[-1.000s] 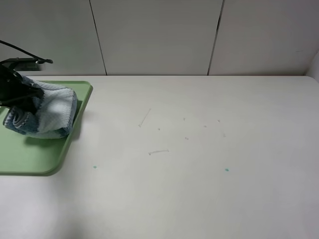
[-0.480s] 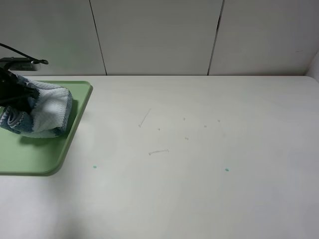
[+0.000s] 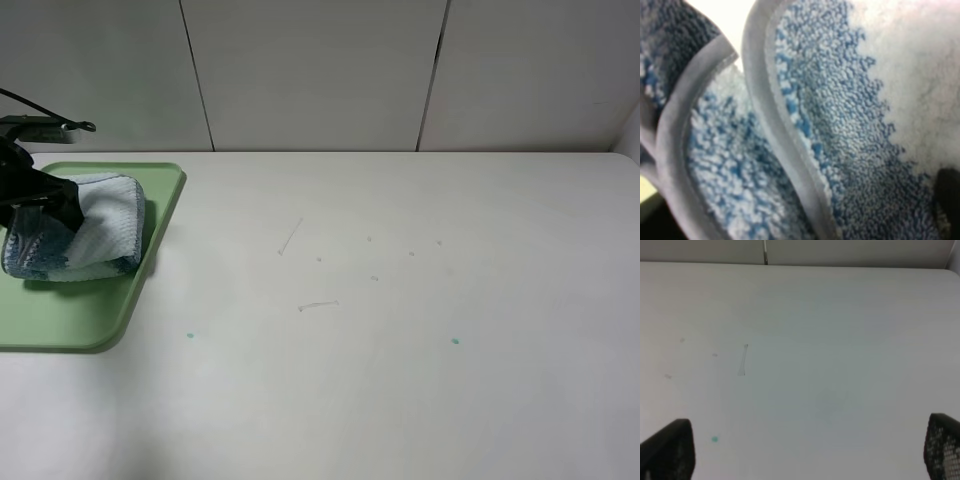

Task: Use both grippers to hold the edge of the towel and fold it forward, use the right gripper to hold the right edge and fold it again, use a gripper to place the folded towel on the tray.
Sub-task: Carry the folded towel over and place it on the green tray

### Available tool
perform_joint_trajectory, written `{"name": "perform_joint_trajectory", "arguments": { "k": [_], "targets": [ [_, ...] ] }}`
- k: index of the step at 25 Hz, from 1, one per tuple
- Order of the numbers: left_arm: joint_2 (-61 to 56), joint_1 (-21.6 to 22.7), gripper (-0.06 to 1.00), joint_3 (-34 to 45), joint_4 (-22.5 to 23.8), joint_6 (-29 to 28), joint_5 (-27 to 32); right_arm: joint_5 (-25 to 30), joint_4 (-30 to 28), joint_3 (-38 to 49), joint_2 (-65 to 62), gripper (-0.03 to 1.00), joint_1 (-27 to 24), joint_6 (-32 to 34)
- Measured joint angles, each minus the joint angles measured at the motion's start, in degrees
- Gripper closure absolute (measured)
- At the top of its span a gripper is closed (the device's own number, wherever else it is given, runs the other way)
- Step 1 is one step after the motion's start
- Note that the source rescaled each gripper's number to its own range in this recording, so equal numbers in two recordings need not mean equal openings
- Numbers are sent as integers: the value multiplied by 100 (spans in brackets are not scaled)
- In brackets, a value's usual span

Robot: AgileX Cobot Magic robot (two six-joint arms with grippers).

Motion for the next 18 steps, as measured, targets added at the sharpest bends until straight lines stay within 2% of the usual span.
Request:
{"name": "perform_joint_trajectory", "arguments": {
  "k": [6, 18],
  "targets": [
    [0, 0, -5, 0, 0, 0, 37, 0, 0, 0, 0, -3, 0, 0],
    [-206, 67, -5, 0, 0, 8, 457, 0, 0, 0, 0, -3, 0, 0]
  ]
}}
